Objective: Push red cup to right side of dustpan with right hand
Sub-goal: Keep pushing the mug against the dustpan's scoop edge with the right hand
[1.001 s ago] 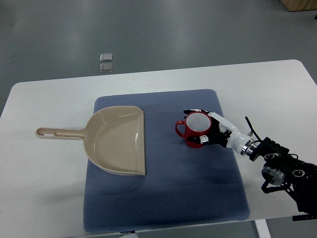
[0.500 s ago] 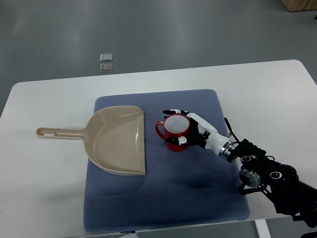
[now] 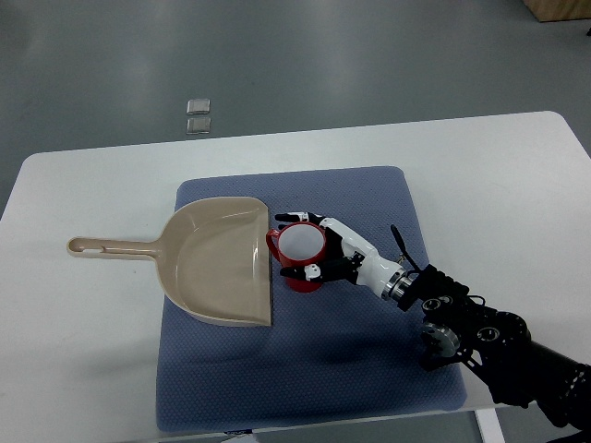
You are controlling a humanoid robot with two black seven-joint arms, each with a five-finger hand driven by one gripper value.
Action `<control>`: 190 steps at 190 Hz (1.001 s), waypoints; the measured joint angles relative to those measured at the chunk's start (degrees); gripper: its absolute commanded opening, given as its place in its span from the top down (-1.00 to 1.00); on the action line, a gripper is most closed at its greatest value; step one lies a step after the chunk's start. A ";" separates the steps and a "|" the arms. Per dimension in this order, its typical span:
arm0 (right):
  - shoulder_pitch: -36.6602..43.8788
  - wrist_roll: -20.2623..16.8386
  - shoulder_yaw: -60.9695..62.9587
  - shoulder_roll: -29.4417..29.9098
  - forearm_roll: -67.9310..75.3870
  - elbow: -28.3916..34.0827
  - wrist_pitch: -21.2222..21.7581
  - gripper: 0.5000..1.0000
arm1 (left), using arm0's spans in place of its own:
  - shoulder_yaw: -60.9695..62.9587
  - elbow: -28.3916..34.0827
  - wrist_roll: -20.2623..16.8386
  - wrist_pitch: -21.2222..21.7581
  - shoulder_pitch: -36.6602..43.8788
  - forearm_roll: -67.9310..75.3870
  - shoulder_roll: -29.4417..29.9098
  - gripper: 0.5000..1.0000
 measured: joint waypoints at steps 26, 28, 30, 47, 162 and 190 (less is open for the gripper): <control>0.00 0.00 -0.60 0.06 -0.09 0.01 -0.53 -0.72 | 0.00 -0.02 0.00 0.00 -0.02 0.00 0.00 -1.00; 0.00 0.00 -0.61 0.06 -0.09 0.01 -0.56 -0.72 | 0.00 -0.02 0.00 0.00 -0.02 0.00 0.00 -1.00; 0.00 0.00 -0.62 0.06 -0.10 0.01 -0.59 -0.72 | 0.00 -0.02 0.00 0.00 -0.02 0.00 0.00 -1.00; 0.00 0.00 -0.65 0.07 -0.12 0.01 -0.66 -0.73 | 0.00 -0.02 0.00 0.00 -0.02 0.00 0.00 -1.00; 2.58 0.00 -0.30 -0.11 0.87 2.15 0.20 -0.73 | 0.00 -0.08 0.00 0.01 -0.02 0.00 0.00 -1.00; 3.17 0.00 0.11 -0.66 1.05 2.20 0.19 -0.73 | 0.00 -0.09 0.00 0.01 -0.01 0.00 0.00 -1.00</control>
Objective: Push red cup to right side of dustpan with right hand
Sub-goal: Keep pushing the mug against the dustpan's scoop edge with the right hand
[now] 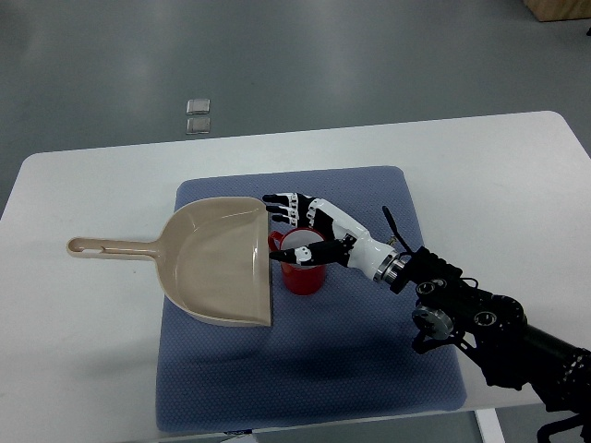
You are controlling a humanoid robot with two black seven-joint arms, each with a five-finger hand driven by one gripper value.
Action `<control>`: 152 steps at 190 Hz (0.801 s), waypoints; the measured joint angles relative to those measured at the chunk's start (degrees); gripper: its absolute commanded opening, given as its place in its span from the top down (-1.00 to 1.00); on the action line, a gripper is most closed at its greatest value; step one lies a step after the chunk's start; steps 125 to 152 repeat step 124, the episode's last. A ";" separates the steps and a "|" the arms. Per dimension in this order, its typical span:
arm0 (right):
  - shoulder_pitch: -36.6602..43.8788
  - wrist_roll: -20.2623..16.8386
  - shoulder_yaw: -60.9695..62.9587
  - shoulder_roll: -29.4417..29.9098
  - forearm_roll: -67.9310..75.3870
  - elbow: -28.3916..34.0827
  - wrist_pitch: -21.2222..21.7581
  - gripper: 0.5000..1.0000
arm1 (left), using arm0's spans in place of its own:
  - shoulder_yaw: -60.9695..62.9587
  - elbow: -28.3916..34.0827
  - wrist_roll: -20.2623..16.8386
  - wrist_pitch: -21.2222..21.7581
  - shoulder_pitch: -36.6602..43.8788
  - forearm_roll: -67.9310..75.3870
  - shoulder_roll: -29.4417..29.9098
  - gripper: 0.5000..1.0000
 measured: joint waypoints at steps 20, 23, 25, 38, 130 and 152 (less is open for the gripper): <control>0.57 0.00 0.31 -0.87 0.26 0.00 -0.25 -0.73 | 0.00 0.00 0.00 0.00 0.01 0.00 0.00 -1.00; 0.67 0.00 0.37 -1.06 0.36 0.00 -0.33 -0.73 | 0.00 0.00 0.00 0.00 0.01 0.00 0.00 -1.00; 0.73 0.00 0.39 -1.16 0.41 0.00 -0.37 -0.73 | 0.00 0.00 0.00 0.00 0.01 0.00 0.00 -1.00; 1.46 0.00 0.57 -2.05 1.17 -0.13 -0.73 -0.73 | 0.00 0.00 0.00 0.00 0.01 0.00 0.00 -1.00; 6.76 -16.53 9.48 -9.25 44.51 -2.49 4.50 -0.73 | 0.09 -0.39 0.00 -0.08 -0.03 0.19 0.00 -1.00; 6.76 -16.53 9.48 -9.25 44.51 -2.49 4.50 -0.73 | 0.09 -0.39 0.00 -0.08 -0.03 0.19 0.00 -1.00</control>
